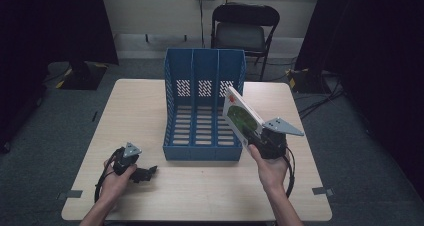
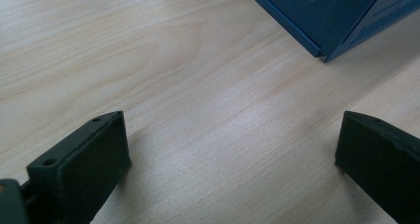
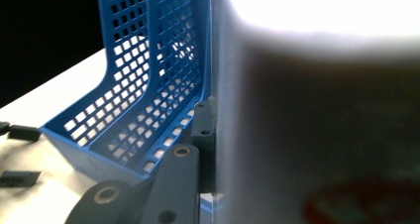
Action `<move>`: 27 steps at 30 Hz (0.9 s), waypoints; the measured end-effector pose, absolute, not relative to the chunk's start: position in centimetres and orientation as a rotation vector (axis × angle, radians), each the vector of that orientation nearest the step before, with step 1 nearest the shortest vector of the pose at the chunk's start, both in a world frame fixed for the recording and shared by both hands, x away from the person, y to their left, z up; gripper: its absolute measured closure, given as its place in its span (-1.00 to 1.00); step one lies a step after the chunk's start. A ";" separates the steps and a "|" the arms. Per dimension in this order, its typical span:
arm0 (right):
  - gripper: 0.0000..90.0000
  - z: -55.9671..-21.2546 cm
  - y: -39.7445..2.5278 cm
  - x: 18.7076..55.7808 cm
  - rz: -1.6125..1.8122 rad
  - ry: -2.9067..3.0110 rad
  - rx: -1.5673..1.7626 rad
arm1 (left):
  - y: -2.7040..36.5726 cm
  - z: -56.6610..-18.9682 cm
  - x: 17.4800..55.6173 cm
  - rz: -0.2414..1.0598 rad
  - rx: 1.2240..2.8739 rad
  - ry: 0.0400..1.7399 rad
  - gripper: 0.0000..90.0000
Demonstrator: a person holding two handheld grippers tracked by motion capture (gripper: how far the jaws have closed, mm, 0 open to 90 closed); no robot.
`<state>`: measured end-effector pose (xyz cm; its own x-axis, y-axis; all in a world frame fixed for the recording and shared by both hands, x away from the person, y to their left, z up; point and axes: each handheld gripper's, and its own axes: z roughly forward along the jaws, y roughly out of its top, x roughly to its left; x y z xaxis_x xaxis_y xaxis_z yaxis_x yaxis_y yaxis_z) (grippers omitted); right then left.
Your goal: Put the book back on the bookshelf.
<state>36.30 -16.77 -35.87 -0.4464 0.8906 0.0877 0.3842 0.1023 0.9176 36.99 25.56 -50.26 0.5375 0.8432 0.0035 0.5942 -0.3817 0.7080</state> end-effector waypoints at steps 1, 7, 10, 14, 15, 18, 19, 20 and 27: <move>0.70 -35.9 -16.7 36.5 1.316 1.878 1.250 | 25.6 -50.3 37.0 0.484 2.112 1.158 -1.00; 0.70 -36.1 -16.1 37.8 1.285 1.849 1.284 | 25.6 -50.3 37.0 0.485 2.112 1.157 -1.00; 0.70 -36.2 -15.8 38.5 1.277 1.839 1.304 | 25.6 -50.3 37.0 0.483 2.112 1.156 -1.00; 0.69 -36.4 -15.4 39.3 1.283 1.825 1.338 | 25.6 -50.3 37.0 0.484 2.113 1.156 -1.00; 0.69 -36.5 -15.2 39.5 1.271 1.824 1.337 | 25.6 -50.2 37.0 0.485 2.124 1.151 -1.00; 0.70 -36.7 -14.8 40.0 1.263 1.827 1.341 | 25.6 -50.3 37.0 0.483 2.113 1.156 -1.00; 0.69 -36.9 -14.7 40.2 1.262 1.824 1.348 | 25.6 -50.3 37.0 0.484 2.113 1.156 -1.00; 0.70 -37.0 -14.5 40.4 1.250 1.823 1.346 | 25.6 -50.3 37.0 0.484 2.113 1.157 -1.00; 0.69 -37.7 -13.7 41.3 1.203 1.812 1.346 | 25.6 -50.3 37.0 0.485 2.113 1.157 -1.00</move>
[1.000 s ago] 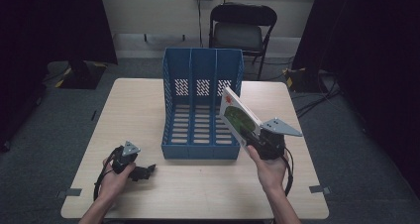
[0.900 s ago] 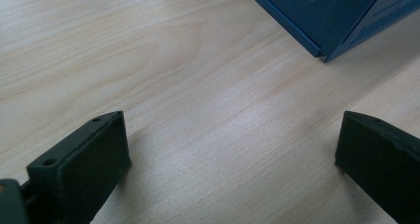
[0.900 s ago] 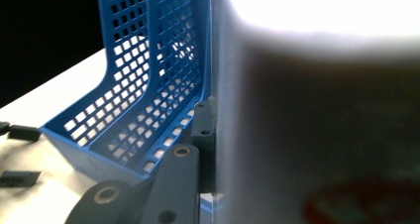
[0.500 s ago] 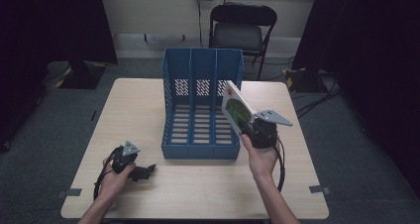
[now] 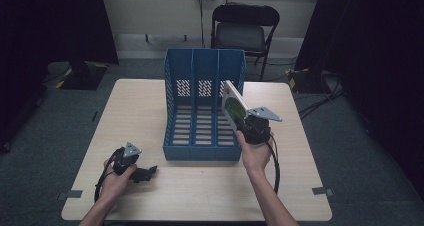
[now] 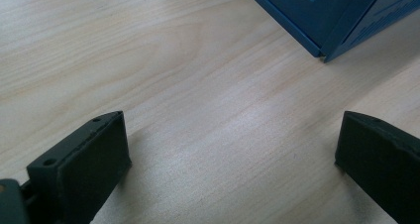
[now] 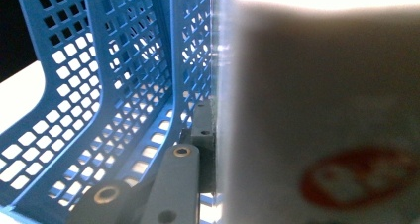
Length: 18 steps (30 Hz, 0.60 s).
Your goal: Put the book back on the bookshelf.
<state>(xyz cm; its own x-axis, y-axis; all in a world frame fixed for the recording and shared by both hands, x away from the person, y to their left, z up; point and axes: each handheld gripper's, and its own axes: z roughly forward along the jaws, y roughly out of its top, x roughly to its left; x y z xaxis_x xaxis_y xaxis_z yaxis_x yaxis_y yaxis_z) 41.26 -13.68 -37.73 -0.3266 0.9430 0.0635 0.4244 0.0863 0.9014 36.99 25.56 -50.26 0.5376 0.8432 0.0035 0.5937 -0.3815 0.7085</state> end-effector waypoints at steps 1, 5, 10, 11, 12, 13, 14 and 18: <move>0.69 -37.8 -13.6 41.3 1.204 1.814 1.351 | 25.6 -50.3 37.0 0.484 2.113 1.156 -1.00; 0.69 -38.2 -13.3 41.8 1.213 1.814 1.370 | 25.6 -50.3 37.0 0.485 2.113 1.157 -1.00; 0.70 -38.8 -13.1 42.5 1.207 1.801 1.383 | 25.6 -50.3 37.0 0.484 2.113 1.156 -1.00; 0.69 -38.9 -13.0 42.6 1.202 1.799 1.386 | 25.6 -50.3 37.0 0.485 2.112 1.157 -1.00; 0.70 -39.0 -13.0 42.7 1.202 1.801 1.384 | 25.5 -50.3 37.0 0.484 2.111 1.158 -1.00; 0.70 -39.1 -12.9 42.9 1.205 1.796 1.390 | 25.5 -50.3 37.0 0.484 2.112 1.158 -1.00; 0.69 -39.3 -12.8 43.0 1.197 1.794 1.394 | 25.6 -50.3 37.0 0.483 2.112 1.157 -1.00; 0.69 -39.7 -12.5 43.4 1.197 1.800 1.392 | 25.6 -50.3 37.0 0.485 2.112 1.157 -1.00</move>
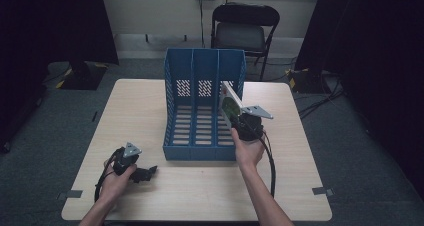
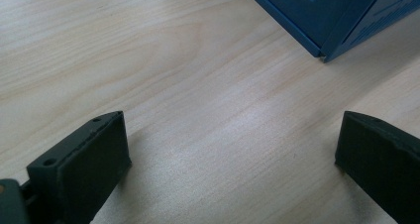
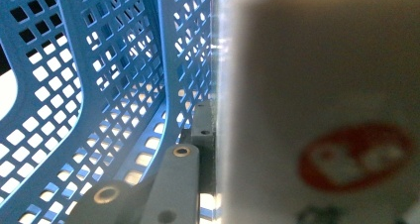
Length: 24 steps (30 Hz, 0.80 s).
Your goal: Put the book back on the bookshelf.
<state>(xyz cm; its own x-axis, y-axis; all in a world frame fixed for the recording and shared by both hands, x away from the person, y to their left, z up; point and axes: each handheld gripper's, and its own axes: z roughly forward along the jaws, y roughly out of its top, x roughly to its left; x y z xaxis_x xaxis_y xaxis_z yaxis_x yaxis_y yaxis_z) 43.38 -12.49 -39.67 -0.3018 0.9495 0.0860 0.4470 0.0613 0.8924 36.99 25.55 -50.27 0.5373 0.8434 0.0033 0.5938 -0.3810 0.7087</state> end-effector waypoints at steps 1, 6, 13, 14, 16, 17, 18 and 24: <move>0.69 -39.8 -12.4 43.5 1.192 1.805 1.399 | 25.6 -50.3 37.0 0.485 2.113 1.157 -1.00; 0.69 -40.3 -12.0 43.9 1.174 1.801 1.407 | 25.5 -50.3 37.0 0.484 2.112 1.158 -1.00; 0.69 -40.9 -11.7 44.4 1.121 1.787 1.429 | 25.5 -50.3 37.0 0.483 2.110 1.158 -1.00; 0.69 -41.0 -11.6 44.5 1.114 1.785 1.432 | 25.6 -50.3 37.0 0.484 2.113 1.157 -1.00; 0.69 -41.2 -11.5 44.6 1.100 1.786 1.435 | 25.5 -50.3 37.0 0.483 2.111 1.157 -1.00; 0.69 -41.3 -11.5 44.7 1.093 1.791 1.437 | 25.6 -50.3 37.0 0.485 2.113 1.157 -1.00; 0.69 -41.4 -11.4 44.7 1.083 1.793 1.443 | 25.5 -50.3 37.0 0.485 2.111 1.157 -1.00; 0.69 -42.0 -11.1 45.1 1.034 1.815 1.454 | 25.5 -50.3 37.0 0.484 2.111 1.158 -1.00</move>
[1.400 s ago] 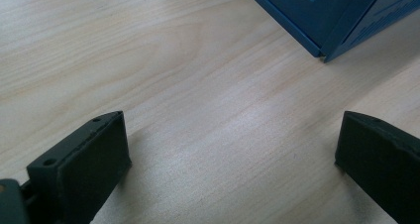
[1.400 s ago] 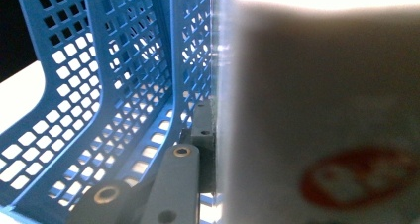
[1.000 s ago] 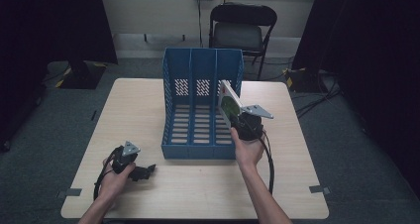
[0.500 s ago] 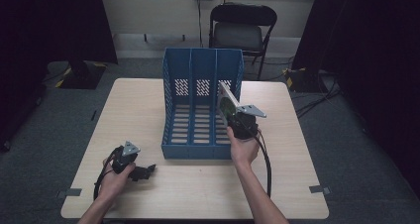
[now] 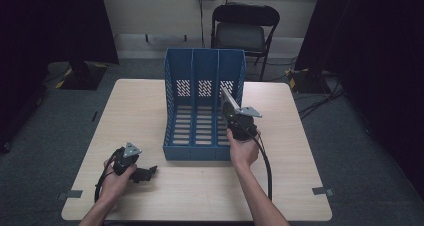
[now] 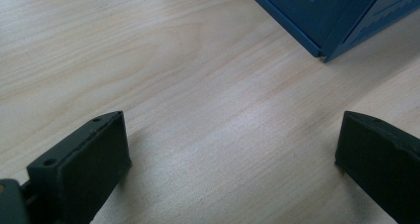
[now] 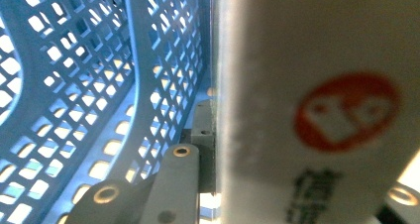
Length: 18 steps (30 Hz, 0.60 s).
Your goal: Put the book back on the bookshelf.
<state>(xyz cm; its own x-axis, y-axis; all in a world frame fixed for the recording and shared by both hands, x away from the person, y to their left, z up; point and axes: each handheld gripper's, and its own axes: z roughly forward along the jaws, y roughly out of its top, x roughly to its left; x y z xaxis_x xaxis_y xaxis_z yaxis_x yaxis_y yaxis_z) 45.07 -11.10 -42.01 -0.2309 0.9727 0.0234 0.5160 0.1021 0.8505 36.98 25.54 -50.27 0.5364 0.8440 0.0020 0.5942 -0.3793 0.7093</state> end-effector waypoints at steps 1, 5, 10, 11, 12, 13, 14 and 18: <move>0.69 -42.1 -11.0 45.1 1.023 1.817 1.451 | 25.5 -50.3 37.0 0.485 2.111 1.158 -1.00; 0.69 -42.6 -10.9 45.3 1.007 1.832 1.452 | 25.5 -50.3 37.0 0.485 2.112 1.157 -1.00; 0.68 -42.6 -10.9 45.3 1.005 1.857 1.441 | 25.5 -50.3 37.0 0.484 2.110 1.158 -1.00; 0.68 -42.5 -11.0 45.2 1.005 1.858 1.448 | 25.5 -50.3 37.0 0.484 2.111 1.158 -1.00; 0.68 -42.6 -11.0 45.2 1.007 1.861 1.451 | 25.5 -50.3 37.0 0.485 2.110 1.158 -1.00; 0.68 -42.6 -11.0 45.1 1.008 1.861 1.451 | 25.5 -50.3 37.0 0.485 2.111 1.157 -1.00; 0.68 -42.6 -11.0 45.1 1.011 1.861 1.449 | 25.6 -50.2 37.0 0.485 2.120 1.152 -1.00; 0.68 -42.9 -11.1 44.8 1.015 1.863 1.443 | 25.5 -50.3 37.0 0.485 2.110 1.158 -1.00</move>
<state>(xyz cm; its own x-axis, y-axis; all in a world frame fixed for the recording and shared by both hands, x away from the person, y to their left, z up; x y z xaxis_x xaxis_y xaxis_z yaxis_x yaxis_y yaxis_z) 44.79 -11.07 -42.91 -0.2571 0.9663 0.0132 0.5353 0.1310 0.8344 36.98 25.54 -50.28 0.5361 0.8442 0.0021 0.5937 -0.3788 0.7100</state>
